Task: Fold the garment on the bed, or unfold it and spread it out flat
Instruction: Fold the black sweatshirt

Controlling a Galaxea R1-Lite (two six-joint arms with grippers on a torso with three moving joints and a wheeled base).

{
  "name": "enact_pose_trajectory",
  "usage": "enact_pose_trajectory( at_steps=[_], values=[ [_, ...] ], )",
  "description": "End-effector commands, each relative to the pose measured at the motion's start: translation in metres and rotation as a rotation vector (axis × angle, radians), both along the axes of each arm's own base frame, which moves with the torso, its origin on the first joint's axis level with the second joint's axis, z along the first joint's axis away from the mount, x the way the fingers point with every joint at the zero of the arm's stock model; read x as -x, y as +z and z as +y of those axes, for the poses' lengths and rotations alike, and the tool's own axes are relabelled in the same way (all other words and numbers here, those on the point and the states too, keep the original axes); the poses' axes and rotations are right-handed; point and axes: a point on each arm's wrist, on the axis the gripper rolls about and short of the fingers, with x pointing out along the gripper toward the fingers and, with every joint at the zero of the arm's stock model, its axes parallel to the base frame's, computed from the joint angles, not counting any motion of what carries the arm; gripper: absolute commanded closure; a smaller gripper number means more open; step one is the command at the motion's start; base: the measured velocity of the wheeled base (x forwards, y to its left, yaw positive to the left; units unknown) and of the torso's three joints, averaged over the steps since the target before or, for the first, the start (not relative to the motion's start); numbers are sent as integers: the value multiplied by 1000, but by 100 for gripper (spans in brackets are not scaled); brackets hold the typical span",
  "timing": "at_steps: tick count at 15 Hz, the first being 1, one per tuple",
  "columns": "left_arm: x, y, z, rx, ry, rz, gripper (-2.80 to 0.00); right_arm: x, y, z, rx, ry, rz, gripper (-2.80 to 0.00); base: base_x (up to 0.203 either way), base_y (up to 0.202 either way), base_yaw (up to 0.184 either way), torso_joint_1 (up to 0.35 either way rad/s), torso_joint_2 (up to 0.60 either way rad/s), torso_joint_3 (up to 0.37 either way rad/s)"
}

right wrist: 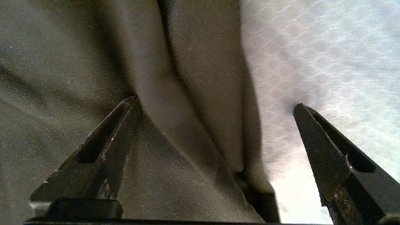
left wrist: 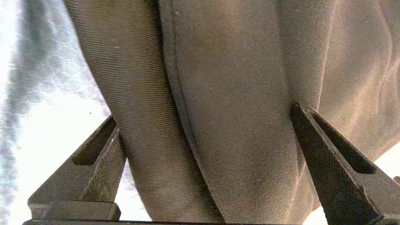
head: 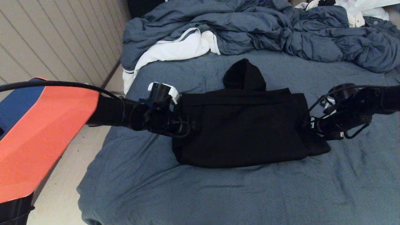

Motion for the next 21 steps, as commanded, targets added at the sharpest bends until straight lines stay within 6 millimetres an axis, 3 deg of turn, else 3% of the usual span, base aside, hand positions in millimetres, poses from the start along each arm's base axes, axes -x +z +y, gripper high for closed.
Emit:
enact_pose_trajectory(
  at_steps=[1,13,14,15,16,21],
  values=[
    [1,-2,-2,0,-4,5,-280,-3,-7,1,-5,3,19,-280,0,0,0,0,0,0],
    [3,-17,0,-20,12,1,-280,-3,-4,4,-2,12,10,-280,0,0,0,0,0,0],
    [4,-16,1,-21,13,1,-280,-2,-5,4,-1,12,16,0,0,0,0,0,0,0],
    [5,-15,1,-19,11,0,-280,-1,-5,4,-3,13,17,0,0,0,0,0,0,0],
    [4,-15,1,-16,12,-1,0,-1,-5,5,-3,15,18,0,0,0,0,0,0,0],
    [4,-16,0,-18,11,0,0,-2,-6,10,-6,25,20,0,0,0,0,0,0,0]
  ],
)
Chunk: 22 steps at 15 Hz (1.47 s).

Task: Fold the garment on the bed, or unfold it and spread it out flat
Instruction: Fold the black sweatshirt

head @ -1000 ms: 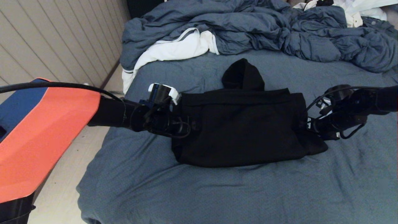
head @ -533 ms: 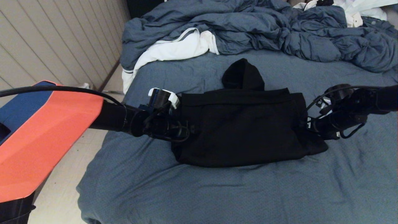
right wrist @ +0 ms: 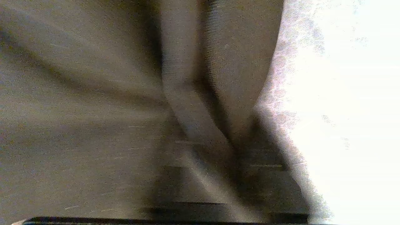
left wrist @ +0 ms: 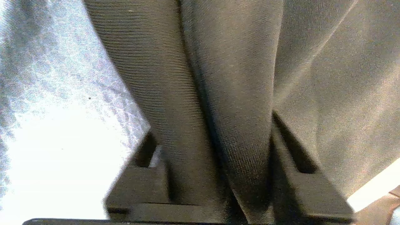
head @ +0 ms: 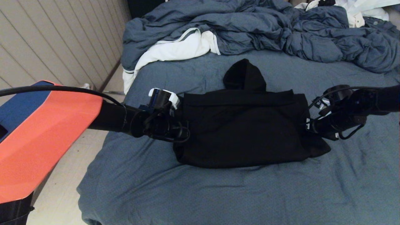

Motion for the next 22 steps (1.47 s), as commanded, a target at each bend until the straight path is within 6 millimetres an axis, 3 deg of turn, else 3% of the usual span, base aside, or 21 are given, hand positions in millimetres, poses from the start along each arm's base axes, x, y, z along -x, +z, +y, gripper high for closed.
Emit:
enact_pose_trajectory(
  at_steps=[1,4,6,11,15,22],
  values=[
    [-1,-2,-1,1,1,3,0,0,0,1,-3,-1,4,0,0,0,0,0,0,0],
    [0,-4,-3,-4,-5,8,0,2,2,0,-4,-4,-1,0,0,0,0,0,0,0],
    [1,-2,-2,-8,-5,4,0,10,20,3,-7,3,-36,0,0,0,0,0,0,0],
    [17,14,7,-16,-11,5,0,31,27,8,-13,23,-24,0,0,0,0,0,0,0],
    [44,23,13,-32,-34,34,0,52,20,11,-6,46,30,0,0,0,0,0,0,0],
    [110,9,25,-90,-106,132,0,117,6,19,-45,93,126,0,0,0,0,0,0,0]
  ],
)
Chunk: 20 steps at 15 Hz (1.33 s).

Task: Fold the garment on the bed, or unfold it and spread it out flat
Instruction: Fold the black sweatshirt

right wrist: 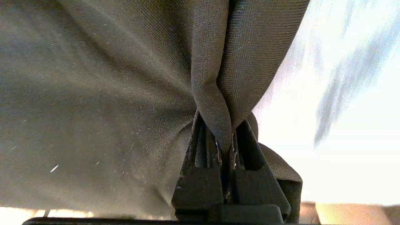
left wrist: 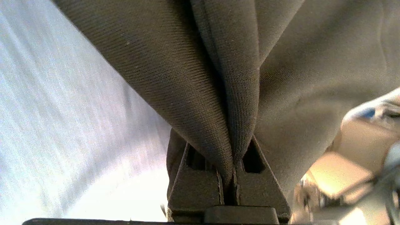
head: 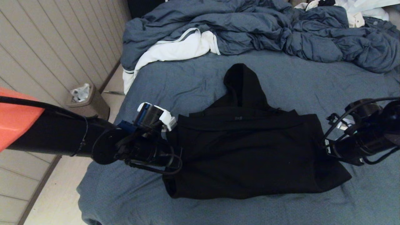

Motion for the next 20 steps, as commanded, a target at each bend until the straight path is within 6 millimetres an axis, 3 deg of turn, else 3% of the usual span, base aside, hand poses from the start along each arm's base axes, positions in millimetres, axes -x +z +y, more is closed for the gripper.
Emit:
enact_pose_trajectory(
  at_steps=[1,7,12,13,18,20],
  values=[
    [17,4,6,6,-14,-1,0,21,3,2,-3,0,0,0,0,0,0,0,0,0],
    [41,-20,1,16,-18,-11,0,54,-30,-10,22,-11,17,0,0,0,0,0,0,0],
    [45,-22,0,40,-8,-14,0,60,-33,-12,34,-9,4,0,0,0,0,0,0,0],
    [45,-21,1,42,-7,-18,-280,61,-33,-12,35,-6,4,-280,0,0,0,0,0,0],
    [49,-19,5,43,24,-51,-280,65,-25,-11,36,-10,-32,-280,0,0,0,0,0,0],
    [57,-6,13,70,29,-78,-280,72,-13,-16,32,-28,-90,-280,0,0,0,0,0,0]
  ],
)
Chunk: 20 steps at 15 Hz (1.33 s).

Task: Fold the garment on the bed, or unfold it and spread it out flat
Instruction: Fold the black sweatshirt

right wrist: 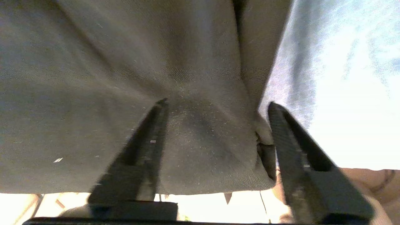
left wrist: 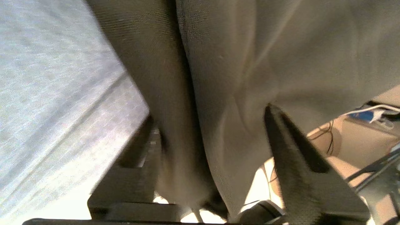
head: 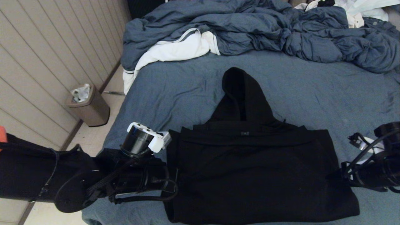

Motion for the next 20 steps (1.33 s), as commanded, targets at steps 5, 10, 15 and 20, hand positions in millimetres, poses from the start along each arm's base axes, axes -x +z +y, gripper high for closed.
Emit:
enact_pose_trajectory(
  at_steps=[5,10,15,20],
  values=[
    [14,68,38,97,87,-186,-280,31,70,3,88,-24,-275,-280,0,0,0,0,0,0],
    [-11,108,47,98,154,-236,0,21,113,8,117,-7,-422,0,0,0,0,0,0,0],
    [-60,135,25,100,177,-250,0,-48,139,22,47,18,-452,0,0,0,0,0,0,0],
    [-118,126,-11,54,217,-229,0,-140,140,102,149,62,-494,0,0,0,0,0,0,0]
  ],
)
